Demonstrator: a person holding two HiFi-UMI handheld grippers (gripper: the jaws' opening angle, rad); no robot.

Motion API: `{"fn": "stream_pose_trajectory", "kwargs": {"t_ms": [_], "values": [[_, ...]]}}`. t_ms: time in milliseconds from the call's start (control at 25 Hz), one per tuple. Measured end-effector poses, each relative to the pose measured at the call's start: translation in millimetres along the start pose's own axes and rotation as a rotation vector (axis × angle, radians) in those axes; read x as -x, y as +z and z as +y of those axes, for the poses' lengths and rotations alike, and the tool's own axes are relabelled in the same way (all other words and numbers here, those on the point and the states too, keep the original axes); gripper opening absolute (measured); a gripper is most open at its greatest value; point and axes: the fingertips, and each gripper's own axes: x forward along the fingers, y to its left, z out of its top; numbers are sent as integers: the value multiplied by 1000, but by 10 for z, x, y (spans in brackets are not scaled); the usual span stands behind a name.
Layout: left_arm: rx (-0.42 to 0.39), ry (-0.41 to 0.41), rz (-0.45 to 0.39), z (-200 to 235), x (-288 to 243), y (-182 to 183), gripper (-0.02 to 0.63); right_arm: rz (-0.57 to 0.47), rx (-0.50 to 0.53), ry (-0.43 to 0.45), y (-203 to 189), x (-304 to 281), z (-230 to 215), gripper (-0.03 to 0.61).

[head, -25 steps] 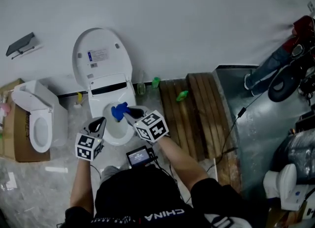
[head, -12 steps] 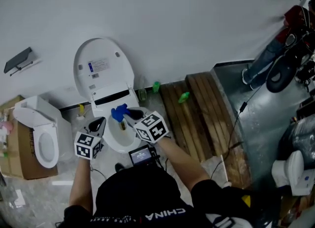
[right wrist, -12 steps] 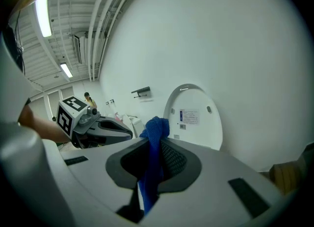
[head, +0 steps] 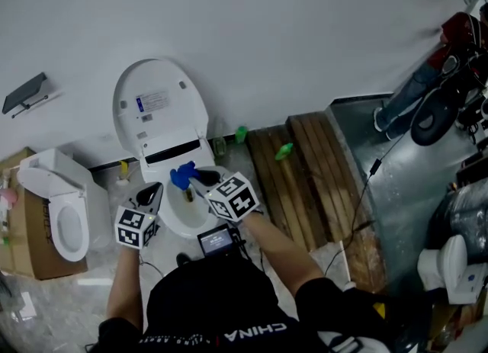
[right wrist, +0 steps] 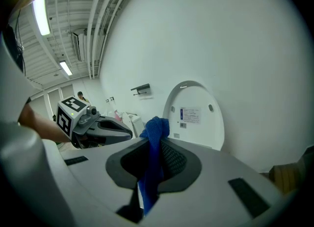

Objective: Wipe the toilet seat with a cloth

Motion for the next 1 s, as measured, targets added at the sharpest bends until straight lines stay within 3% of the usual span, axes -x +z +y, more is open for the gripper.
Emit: {"fn": "stream_pose_trajectory", "kwargs": {"t_ms": [200,560,800,1000], "values": [[27,3,-2,-33,-86,6,11,26,-13,12,-81,4,-103,43],[102,48,72,-154,-388,-208,12,111,-8,79,-414,-36,-367,43],[212,73,113,-84,-536,-690,12,188,-5,118,-841,-492,-418,43],[280,40,119,159,-767,-1175,11,217,-19,97,-1255,-1014,-462,43]]}}
